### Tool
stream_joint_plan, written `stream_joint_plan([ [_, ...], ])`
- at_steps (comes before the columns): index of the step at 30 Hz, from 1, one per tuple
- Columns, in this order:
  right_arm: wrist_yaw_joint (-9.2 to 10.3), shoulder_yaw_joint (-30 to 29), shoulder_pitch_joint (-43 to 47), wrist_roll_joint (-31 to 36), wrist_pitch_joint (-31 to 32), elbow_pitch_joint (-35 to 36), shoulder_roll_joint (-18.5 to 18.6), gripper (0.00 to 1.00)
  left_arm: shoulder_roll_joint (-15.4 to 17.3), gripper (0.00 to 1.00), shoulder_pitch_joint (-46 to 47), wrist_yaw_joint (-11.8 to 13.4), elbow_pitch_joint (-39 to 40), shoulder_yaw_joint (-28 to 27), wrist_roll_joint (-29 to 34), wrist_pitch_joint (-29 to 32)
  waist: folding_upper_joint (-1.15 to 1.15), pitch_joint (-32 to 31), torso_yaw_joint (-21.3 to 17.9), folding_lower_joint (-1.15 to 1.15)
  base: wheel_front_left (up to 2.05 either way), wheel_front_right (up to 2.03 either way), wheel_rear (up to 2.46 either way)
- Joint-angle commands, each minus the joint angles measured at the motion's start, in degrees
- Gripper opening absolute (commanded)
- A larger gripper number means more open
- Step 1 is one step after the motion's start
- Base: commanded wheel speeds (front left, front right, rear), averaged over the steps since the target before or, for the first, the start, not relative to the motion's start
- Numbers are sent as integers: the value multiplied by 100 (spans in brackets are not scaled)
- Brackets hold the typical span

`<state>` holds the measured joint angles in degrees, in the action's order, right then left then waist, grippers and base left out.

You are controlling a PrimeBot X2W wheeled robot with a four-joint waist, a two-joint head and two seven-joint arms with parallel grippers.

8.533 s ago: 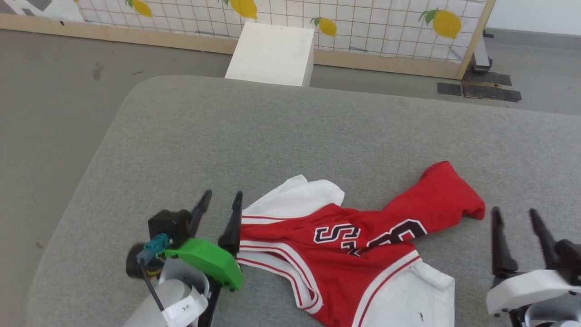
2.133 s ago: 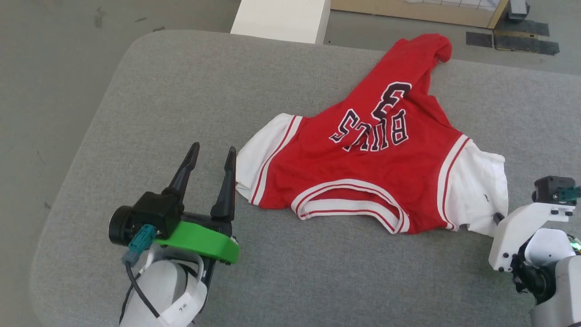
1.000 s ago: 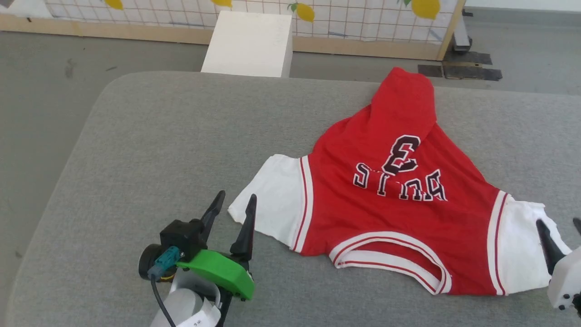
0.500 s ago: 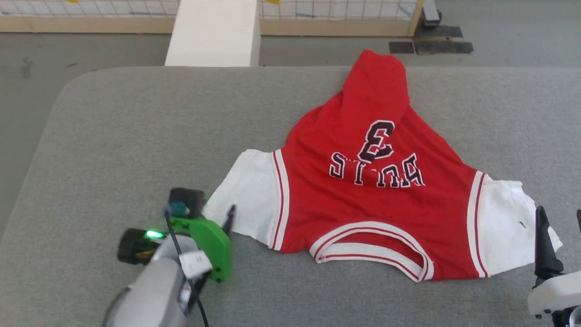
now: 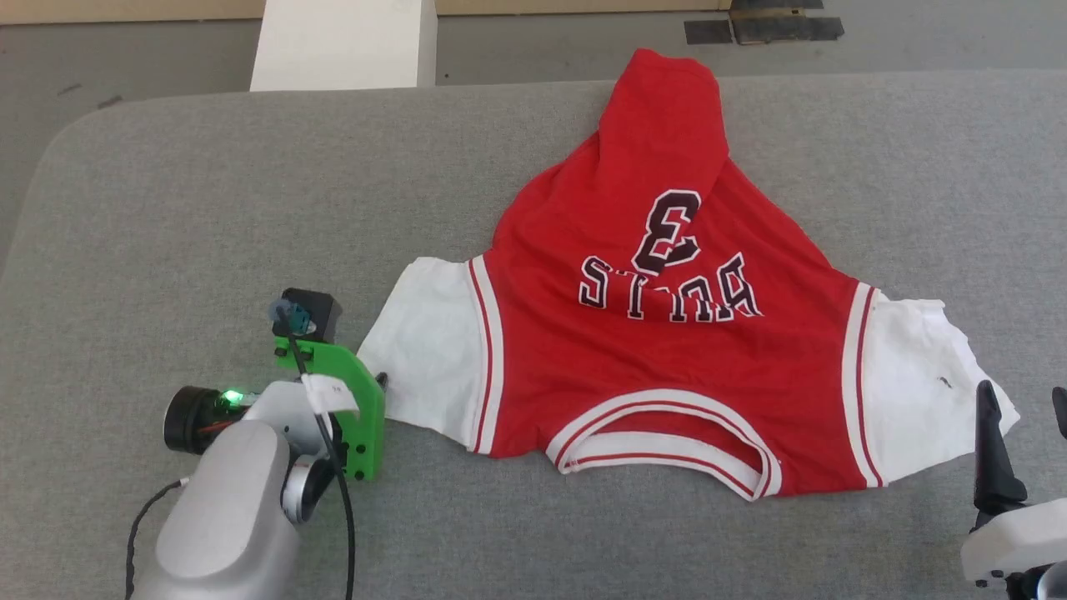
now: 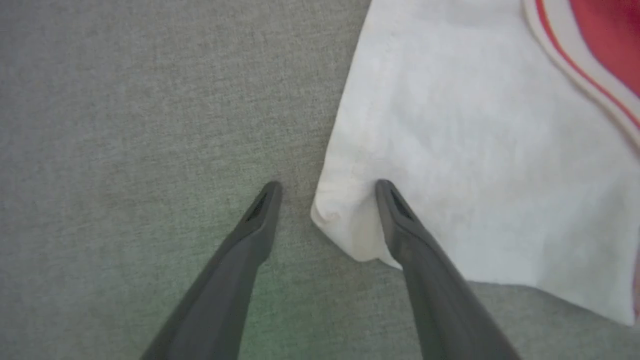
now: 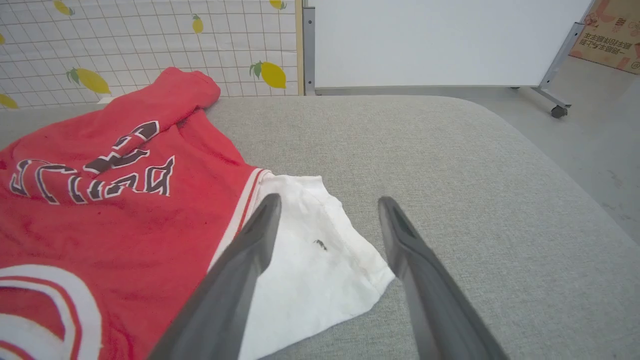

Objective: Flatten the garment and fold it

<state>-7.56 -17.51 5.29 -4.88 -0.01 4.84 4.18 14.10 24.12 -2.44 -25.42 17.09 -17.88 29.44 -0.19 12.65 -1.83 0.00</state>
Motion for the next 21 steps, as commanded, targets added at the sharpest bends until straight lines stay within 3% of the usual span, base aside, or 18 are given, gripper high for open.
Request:
stream_joint_plan([
  [1,8,-27,10,57,4,-29,-32,100,-41,0,-160,-88,-57,111,-128,303,19,37,-12,0,0,0,0],
  [4,8,-66,-11,95,53,-95,-44,100,-28,0,-258,-92,142,138,-230,629,19,48,14,0,0,0,0],
  [9,8,-18,14,53,381,-277,19,100,-2,0,-389,133,608,-5,-261,476,19,-33,78,0,0,0,0],
  [21,8,-312,-479,-587,3014,-863,673,100,37,0,-922,440,2395,-64,-378,674,19,-2,332,0,0,0,0],
])
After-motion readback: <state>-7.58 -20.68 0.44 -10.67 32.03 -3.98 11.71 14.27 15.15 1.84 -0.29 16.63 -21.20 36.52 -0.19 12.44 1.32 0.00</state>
